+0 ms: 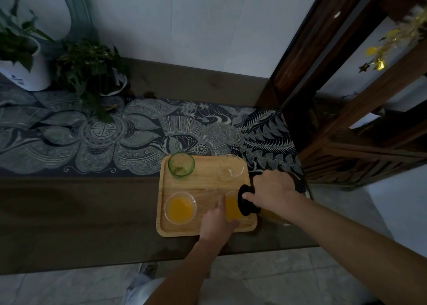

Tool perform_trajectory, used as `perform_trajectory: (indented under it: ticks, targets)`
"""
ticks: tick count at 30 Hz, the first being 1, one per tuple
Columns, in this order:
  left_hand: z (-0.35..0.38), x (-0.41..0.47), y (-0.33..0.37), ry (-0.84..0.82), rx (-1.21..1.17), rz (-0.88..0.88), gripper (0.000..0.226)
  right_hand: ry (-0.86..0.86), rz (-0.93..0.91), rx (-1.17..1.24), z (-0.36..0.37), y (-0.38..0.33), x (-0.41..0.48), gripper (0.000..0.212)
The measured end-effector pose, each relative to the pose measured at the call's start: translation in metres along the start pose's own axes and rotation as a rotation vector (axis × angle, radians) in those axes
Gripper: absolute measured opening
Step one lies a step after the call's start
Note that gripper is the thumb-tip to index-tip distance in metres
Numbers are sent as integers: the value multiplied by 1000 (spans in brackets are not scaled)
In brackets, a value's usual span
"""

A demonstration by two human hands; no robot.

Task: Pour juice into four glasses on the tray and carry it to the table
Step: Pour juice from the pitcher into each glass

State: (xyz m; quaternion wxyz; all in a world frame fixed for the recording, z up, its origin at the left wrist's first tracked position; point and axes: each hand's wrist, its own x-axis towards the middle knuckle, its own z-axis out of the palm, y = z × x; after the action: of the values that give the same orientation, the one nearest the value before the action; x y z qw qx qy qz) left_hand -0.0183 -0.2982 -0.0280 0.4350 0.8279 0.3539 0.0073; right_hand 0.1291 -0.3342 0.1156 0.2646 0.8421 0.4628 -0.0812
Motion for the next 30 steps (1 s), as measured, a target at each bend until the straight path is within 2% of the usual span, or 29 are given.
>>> perform_trajectory:
  ticks: [30]
  targets:
    - [-1,-1,1,-6,-53,-5,95,-62,1,-87,-32,-10,-5,56]
